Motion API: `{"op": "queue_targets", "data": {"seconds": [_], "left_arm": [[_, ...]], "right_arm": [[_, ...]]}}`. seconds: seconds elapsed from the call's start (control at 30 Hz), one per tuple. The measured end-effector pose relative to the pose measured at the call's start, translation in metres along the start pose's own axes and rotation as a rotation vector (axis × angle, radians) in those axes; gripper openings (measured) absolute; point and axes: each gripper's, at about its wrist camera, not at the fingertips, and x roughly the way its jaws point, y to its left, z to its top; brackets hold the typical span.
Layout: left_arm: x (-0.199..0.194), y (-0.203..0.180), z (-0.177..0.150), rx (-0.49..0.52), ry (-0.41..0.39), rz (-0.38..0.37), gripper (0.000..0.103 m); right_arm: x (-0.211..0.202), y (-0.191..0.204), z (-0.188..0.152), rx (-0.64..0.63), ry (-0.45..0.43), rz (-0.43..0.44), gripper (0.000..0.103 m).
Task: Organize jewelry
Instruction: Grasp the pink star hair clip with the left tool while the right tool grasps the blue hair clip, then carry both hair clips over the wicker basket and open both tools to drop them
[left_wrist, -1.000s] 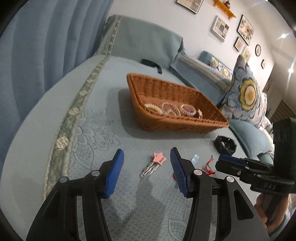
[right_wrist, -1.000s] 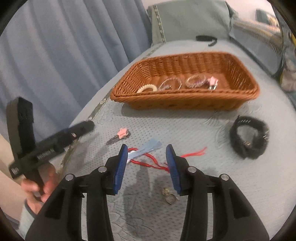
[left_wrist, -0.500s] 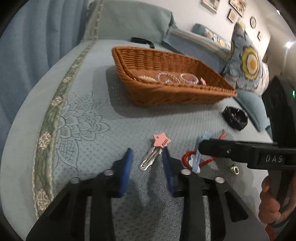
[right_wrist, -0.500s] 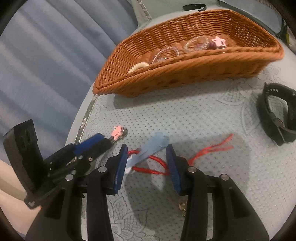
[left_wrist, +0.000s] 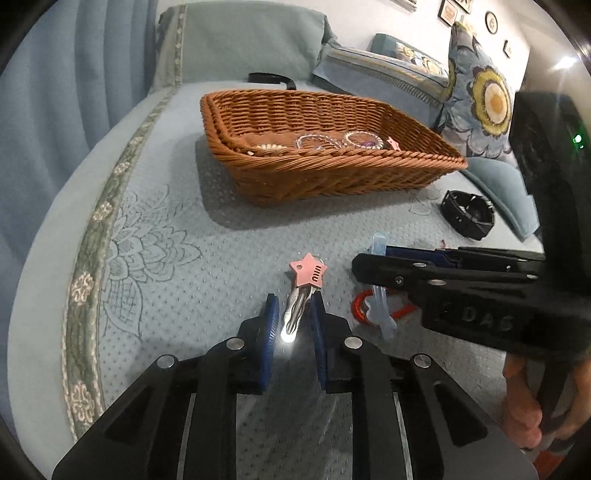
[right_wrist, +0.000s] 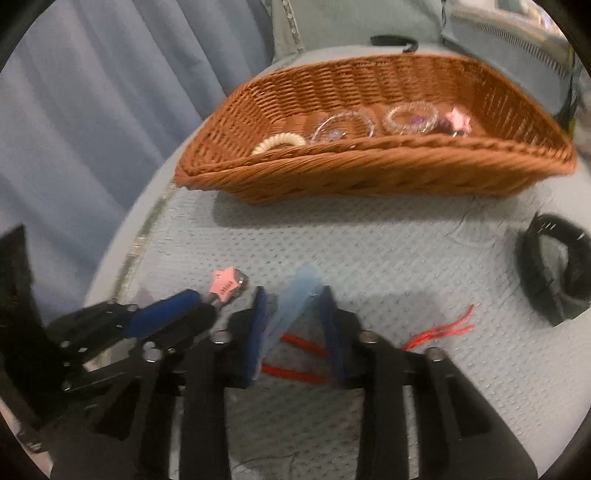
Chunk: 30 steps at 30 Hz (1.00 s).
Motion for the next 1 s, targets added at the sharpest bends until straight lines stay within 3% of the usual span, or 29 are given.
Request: {"op": "queue_targets", "data": {"seconds": [0.13, 0.37, 0.4, 0.43, 0.5, 0.73, 1.0], "left_arm": [[0.004, -0.010, 0.002, 0.042, 0.002, 0.050, 0.022], [0.003, -0.009, 0.004, 0.041, 0.000, 0.039, 0.026], [0.003, -0.011, 0.004, 0.048, -0.002, 0.053, 0.024], [0.003, -0.012, 0.004, 0.052, -0.004, 0.067, 0.015], [0.004, -0.013, 0.005, 0.049, -0.006, 0.078, 0.012], [-0.010, -0.009, 0.007, 0.022, -0.060, 0.039, 0.011], [-0.051, -0.019, 0.014, 0.035, -0.181, -0.033, 0.012]], "right_arm": [[-0.001, 0.007, -0.002, -0.063, -0.031, -0.060, 0.017], [-0.005, 0.004, -0.005, -0.063, -0.045, -0.029, 0.010], [-0.006, 0.002, -0.006, -0.060, -0.050, -0.022, 0.010], [-0.007, 0.002, -0.007, -0.058, -0.054, -0.015, 0.010], [-0.010, 0.002, -0.007, -0.060, -0.068, 0.001, 0.010], [-0.033, -0.009, -0.006, -0.041, -0.133, 0.091, 0.010], [-0.079, -0.023, 0.000, -0.022, -0.212, 0.144, 0.010]]}}
